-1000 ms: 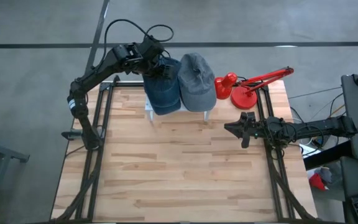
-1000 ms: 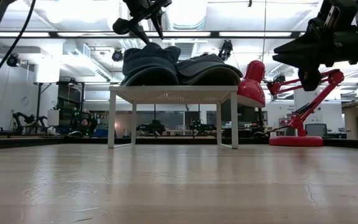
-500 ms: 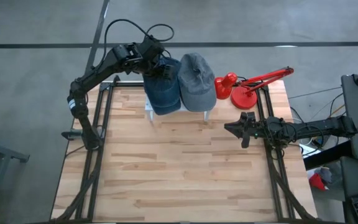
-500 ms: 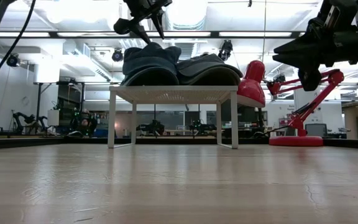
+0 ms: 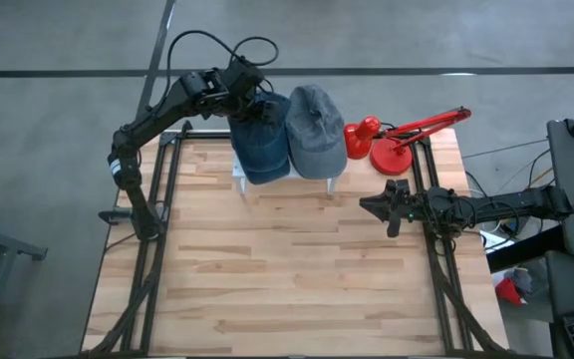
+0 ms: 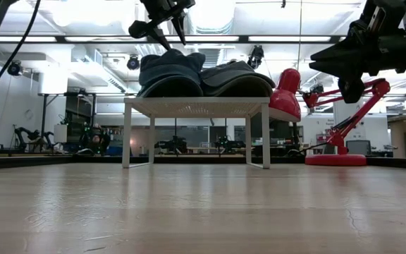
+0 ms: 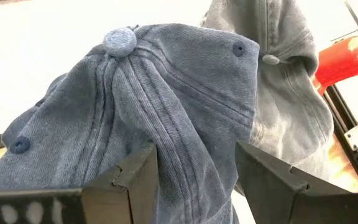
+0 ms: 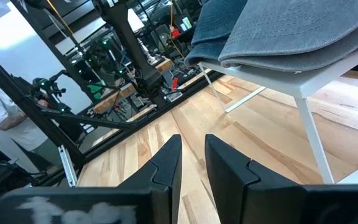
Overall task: Pick & Place hat
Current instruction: Stack the blue cap on top of the other blue cap on the shelf
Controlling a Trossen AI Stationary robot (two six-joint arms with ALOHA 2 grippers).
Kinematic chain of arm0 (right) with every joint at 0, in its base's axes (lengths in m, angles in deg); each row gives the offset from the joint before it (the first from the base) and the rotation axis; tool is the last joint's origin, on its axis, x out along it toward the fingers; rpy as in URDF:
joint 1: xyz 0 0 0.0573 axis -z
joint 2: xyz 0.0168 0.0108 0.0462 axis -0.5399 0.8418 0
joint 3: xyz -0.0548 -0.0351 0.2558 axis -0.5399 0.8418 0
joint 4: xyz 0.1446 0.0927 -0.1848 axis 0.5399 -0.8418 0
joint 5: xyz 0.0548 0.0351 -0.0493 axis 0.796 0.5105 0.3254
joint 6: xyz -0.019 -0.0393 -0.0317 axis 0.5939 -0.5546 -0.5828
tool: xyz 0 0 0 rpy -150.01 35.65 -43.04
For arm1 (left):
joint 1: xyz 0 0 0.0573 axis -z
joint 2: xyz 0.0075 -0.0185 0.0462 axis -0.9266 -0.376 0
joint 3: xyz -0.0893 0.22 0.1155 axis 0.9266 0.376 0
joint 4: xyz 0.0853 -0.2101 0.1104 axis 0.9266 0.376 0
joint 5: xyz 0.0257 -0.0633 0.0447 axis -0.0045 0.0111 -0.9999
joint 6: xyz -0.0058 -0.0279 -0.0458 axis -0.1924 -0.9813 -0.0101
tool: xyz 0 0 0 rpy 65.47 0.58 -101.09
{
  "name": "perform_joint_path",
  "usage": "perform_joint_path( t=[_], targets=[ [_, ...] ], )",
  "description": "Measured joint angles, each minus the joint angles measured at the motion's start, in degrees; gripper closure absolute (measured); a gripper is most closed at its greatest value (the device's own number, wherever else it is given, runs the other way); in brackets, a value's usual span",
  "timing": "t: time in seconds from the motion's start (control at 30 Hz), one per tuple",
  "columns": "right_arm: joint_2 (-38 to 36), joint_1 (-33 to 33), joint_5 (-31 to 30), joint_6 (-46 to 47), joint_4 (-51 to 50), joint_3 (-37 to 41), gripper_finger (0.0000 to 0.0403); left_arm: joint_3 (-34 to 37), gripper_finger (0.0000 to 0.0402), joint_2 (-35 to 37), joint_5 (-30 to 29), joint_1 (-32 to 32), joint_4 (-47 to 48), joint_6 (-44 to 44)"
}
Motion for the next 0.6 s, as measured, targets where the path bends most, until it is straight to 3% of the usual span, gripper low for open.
perform_joint_path(
  t=[0.33, 0.6],
  targets=[
    [0.00, -0.01, 0.00, -0.02, -0.01, 0.00, 0.0335, 0.00, 0.0190, 0.00, 0.02, 0.00, -0.37, 0.55],
    [0.00, 0.01, 0.01, 0.00, 0.00, 0.00, 0.0335, 0.00, 0.0123, 0.00, -0.85, 0.02, -0.46, 1.52]
  ],
)
